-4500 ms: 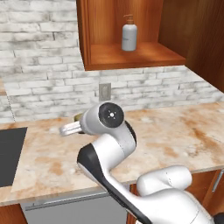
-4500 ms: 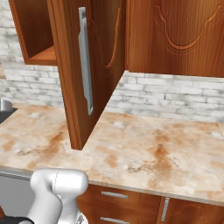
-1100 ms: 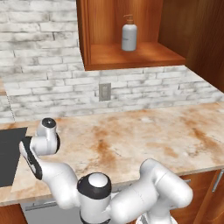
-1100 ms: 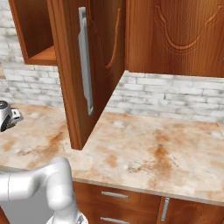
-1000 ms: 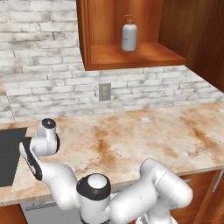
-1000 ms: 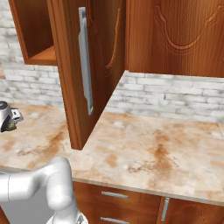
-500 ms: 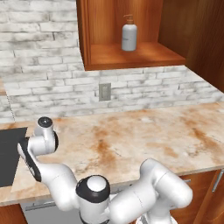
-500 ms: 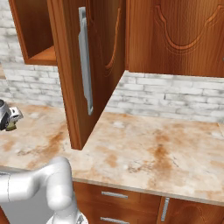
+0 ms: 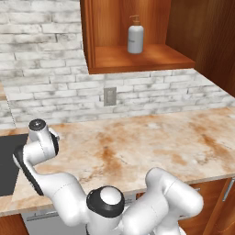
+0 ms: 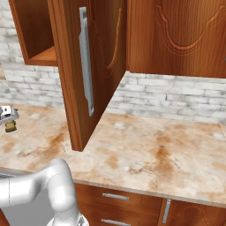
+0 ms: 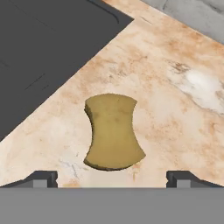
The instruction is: Locate and retrieve the soap dispenser and sponge from the cabinet. Place them next to the sink.
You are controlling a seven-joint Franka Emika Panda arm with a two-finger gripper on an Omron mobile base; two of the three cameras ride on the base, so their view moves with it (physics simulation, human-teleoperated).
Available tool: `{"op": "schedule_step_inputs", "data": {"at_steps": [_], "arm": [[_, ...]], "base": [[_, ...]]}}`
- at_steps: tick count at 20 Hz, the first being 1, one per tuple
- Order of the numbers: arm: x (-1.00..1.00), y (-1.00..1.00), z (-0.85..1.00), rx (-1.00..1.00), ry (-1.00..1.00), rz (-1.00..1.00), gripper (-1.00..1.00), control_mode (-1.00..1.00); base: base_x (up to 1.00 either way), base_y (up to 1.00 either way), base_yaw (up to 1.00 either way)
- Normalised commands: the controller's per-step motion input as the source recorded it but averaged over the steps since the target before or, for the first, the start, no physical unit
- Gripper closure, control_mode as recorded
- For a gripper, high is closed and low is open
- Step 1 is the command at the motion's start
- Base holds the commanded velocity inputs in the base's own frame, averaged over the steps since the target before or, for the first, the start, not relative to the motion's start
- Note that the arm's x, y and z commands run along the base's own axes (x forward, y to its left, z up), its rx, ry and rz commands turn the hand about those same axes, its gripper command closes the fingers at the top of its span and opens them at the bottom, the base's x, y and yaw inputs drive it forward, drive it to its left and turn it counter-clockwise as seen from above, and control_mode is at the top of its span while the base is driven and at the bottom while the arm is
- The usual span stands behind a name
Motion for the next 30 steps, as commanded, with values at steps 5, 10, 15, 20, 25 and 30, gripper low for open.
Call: {"op": "schedule_step_inputs", "data": {"at_steps": [5, 10, 15, 20, 25, 30], "arm": [[-0.36, -0.44, 0.15, -0.04, 0.00, -0.21, -1.00, -1.00], [-0.03, -0.56, 0.08, -0.08, 0.02, -0.25, -1.00, -1.00], [-0.09, -0.64, 0.24, -0.03, 0.01, -0.23, -1.00, -1.00], [-0.50, -0.74, 0.12, 0.10, -0.03, -0.07, -1.00, -1.00], [-0.55, -0.88, 0.05, 0.14, -0.07, 0.00, -1.00, -1.00], [-0.34, -0.79, 0.35, 0.16, -0.04, 0.04, -1.00, -1.00]], "base": [[0.00, 0.00, 0.00], [0.00, 0.00, 0.00], [0.00, 0.00, 0.00], [0.00, 0.00, 0.00], [0.00, 0.00, 0.00], [0.00, 0.00, 0.00]]}}
